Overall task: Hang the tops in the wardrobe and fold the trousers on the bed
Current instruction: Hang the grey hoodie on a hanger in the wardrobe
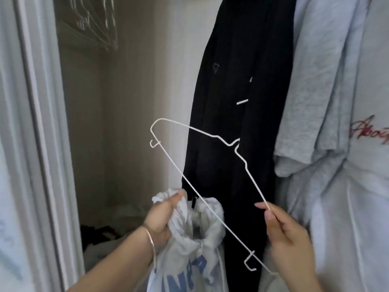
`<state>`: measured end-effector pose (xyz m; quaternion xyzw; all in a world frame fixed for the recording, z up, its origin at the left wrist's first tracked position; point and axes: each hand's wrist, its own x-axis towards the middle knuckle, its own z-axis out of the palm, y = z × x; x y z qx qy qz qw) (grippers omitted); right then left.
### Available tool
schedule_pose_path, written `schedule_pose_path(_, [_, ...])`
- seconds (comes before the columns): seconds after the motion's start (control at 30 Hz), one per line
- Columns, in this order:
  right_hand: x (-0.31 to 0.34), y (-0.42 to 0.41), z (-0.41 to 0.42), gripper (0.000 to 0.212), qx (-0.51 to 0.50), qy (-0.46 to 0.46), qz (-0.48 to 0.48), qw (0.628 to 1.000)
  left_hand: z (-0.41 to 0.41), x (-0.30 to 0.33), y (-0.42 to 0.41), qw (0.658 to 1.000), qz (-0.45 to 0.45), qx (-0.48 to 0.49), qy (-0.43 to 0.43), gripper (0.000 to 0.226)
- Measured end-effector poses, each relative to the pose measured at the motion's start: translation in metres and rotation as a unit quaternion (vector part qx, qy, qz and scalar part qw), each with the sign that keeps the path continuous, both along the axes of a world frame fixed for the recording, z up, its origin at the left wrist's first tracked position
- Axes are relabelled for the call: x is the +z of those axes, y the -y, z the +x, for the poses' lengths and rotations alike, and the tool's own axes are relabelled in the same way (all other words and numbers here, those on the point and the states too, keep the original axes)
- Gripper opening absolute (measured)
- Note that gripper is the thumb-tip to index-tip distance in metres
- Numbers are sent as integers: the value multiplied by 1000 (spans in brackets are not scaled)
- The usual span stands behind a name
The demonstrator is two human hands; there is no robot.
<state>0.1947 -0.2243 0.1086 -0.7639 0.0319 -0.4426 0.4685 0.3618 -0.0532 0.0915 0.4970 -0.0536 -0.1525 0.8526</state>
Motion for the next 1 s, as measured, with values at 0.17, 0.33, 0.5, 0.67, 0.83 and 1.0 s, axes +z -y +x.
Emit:
schedule_pose_path(0.17, [-45,7,-16,36,21,-85,10,996,-14,-31,-13,994,81,32,64,101])
schedule_pose_path(0.33, [-78,24,-29,32,92,-169,3,981,-23,-57,-21,987,100,108,57,17])
schedule_pose_path(0.5, [-82,12,-17,11,165,-306,43,937,-26,-100,-32,959,218,146,107,22])
schedule_pose_path(0.67, [-64,-16,11,33,98,-327,-2,940,-34,-129,-38,938,303,118,121,51])
schedule_pose_path(0.83, [-50,-26,38,54,64,-335,161,926,-38,-125,-48,944,298,51,130,49])
schedule_pose_path(1.0, [-66,-21,42,28,46,-354,260,897,-28,-127,-69,978,179,84,62,36])
